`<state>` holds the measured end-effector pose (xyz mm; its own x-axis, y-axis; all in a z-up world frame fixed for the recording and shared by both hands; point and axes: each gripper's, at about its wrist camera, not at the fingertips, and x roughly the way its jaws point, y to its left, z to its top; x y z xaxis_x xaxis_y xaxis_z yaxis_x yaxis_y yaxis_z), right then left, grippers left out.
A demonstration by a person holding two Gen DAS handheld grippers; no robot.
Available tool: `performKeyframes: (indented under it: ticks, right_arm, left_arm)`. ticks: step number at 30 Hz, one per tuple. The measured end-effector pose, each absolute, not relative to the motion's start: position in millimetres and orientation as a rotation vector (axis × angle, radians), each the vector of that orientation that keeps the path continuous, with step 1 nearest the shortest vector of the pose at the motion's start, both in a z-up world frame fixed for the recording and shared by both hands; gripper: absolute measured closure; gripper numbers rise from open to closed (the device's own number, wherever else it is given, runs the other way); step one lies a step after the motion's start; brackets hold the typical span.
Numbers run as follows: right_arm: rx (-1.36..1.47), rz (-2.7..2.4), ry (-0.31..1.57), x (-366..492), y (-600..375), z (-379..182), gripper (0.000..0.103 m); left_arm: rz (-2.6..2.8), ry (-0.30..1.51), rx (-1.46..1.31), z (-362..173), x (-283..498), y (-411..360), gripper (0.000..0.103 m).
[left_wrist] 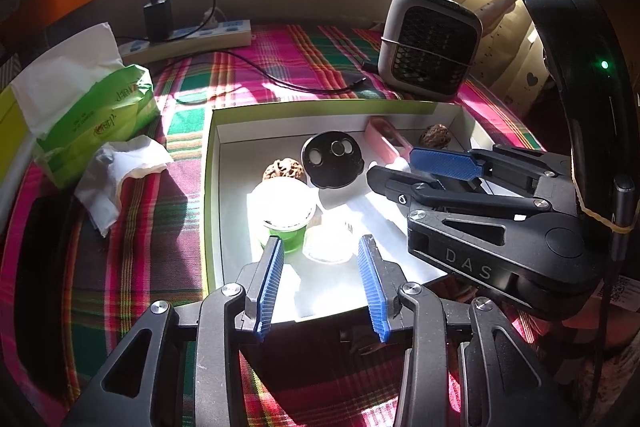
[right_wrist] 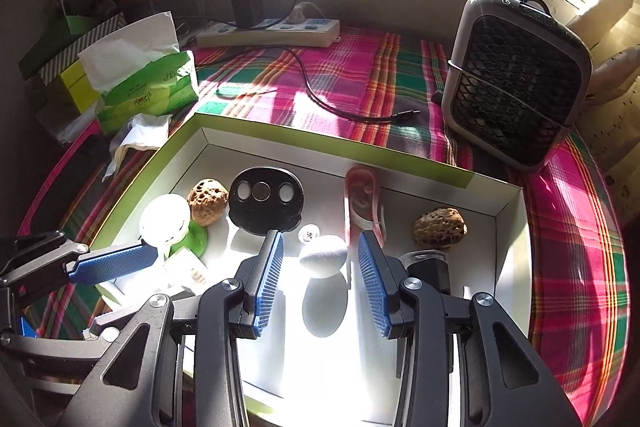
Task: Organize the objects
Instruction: 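Open both tools and withdraw them from the box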
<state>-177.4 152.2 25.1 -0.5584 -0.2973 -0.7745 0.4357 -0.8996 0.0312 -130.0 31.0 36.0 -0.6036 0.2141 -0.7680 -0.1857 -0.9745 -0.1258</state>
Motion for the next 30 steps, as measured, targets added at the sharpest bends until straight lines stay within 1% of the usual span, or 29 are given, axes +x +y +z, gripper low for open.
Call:
performKeyframes:
  ticks: [2,4,30]
  right_arm:
    - [1.164,-2.448,0.225,-174.3,152.9,27.4,0.058]
    - [1.159,-2.454,0.223,-171.7,154.1,29.6,0.058]
    - [1.108,-2.537,0.134,-130.3,178.7,48.5,0.058]
  left_arm:
    - [2.626,-0.051,-1.263,37.5,-128.3,31.6,0.067]
    - [2.628,-0.057,-1.26,38.9,-127.1,31.4,0.066]
    - [2.635,-0.091,-1.176,58.2,-88.2,24.9,0.066]
